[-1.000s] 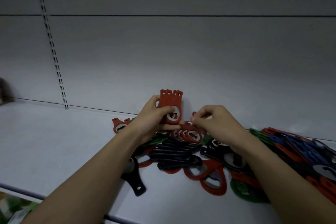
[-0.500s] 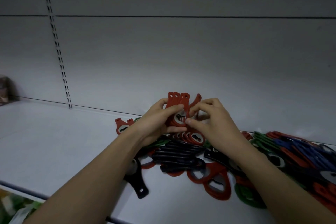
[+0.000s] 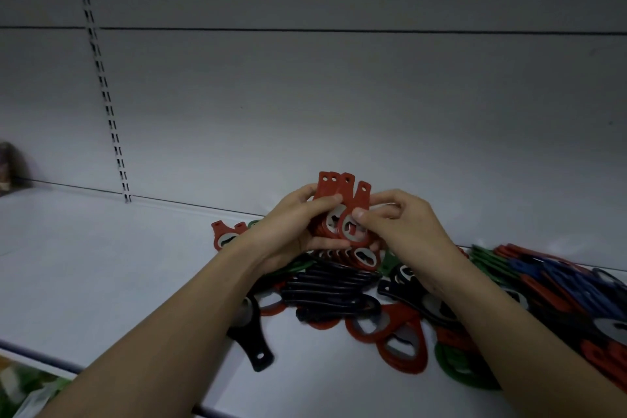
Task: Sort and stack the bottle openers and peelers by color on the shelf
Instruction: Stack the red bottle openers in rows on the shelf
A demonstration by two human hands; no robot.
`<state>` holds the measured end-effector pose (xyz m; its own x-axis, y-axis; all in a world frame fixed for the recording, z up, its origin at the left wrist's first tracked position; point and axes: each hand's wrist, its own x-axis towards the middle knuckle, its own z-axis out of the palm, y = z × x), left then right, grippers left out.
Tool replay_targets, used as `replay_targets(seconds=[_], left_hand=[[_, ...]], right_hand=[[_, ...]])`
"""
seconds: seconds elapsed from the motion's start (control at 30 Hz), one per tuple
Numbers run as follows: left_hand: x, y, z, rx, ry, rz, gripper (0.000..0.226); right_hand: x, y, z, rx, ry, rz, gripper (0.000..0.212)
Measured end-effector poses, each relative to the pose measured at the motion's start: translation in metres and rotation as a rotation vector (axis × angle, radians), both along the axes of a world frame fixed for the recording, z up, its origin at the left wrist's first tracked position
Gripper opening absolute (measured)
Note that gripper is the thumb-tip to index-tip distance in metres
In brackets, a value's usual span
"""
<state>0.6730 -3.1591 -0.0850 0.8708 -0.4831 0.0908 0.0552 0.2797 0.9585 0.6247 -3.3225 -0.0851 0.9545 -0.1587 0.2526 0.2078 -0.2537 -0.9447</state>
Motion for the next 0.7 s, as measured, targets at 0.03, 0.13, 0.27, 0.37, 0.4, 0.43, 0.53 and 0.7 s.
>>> replay_targets(seconds=[0.03,0.13,0.27,0.37,0.4,0.43,0.53,0.7], left_hand=[[-0.0004,0.0000,0.0004,0.005,0.007,-0.018,0.025],[0.0004,0.0014,-0.0006,0.026,-0.023,-0.018,0.022],[0.0002,0.0014,-0.0022,0.042,-0.094,0.005,0.024],[-0.0015,0.0012,-0.0015,0.080,-0.135,0.009,0.027],[-0.0026,0.0006,-0.0008,0.077,-0.130,-0.002,0.026],[-0.0035,0.0002,-0.0001,0.059,-0.109,-0.013,0.025],[-0.0051,-0.0012,0.0008,-0.006,-0.058,-0.024,0.024],[-0.0026,-0.0017,-0.0034,0.042,-0.150,0.059,0.026]], right_hand=[[0.0005,-0.0007,-0.0005,0.025,0.014,0.012,0.022],[0.0026,-0.0024,0.0001,0.094,0.037,0.013,0.016],[0.0027,0.0003,0.0000,0.136,0.043,0.027,0.016],[0.0024,0.0021,-0.0006,0.153,0.044,0.036,0.018],[0.0025,0.0015,-0.0006,0.155,0.049,0.036,0.018],[0.0025,0.0005,-0.0004,0.154,0.055,0.031,0.018],[0.0026,-0.0023,-0.0003,0.160,0.077,0.009,0.016],[0.0021,-0.0021,-0.0001,0.150,0.051,-0.010,0.014]])
